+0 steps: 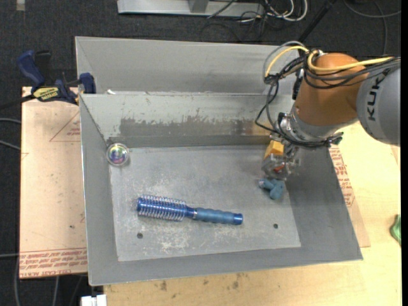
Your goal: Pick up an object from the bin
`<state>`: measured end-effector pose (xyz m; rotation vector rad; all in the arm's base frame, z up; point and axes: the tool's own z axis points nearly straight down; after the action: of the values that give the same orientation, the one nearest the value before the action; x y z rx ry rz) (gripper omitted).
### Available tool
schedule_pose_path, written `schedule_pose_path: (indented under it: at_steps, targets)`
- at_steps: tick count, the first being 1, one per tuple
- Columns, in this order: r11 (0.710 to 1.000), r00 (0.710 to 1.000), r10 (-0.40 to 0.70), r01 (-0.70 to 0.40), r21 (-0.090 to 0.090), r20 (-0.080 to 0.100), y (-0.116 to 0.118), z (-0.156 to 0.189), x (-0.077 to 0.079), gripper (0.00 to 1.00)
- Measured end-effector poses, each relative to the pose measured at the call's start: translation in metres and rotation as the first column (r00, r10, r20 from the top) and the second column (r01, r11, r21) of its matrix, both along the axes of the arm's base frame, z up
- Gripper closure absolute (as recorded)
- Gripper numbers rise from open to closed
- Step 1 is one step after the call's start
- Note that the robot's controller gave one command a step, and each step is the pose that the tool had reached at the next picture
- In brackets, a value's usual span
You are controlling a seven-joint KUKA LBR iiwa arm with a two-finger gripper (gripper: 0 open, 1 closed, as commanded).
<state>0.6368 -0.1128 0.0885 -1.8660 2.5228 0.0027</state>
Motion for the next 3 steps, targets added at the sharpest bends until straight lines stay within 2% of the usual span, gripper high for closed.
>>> schedule_pose_path:
  at_steps: [1, 2, 3]
  targets:
    - [0.999, 0.999, -0.037, 0.037, -0.003, 0.001, -0.036, 0.040, -0.041, 1.00]
    - [0.999, 0.999, -0.033, 0.033, 0.005, 0.000, -0.030, 0.038, -0.040, 0.00]
    - [0.993, 0.993, 0.122, -0.122, 0.009, 0.000, -0.015, 0.004, -0.028, 0.00]
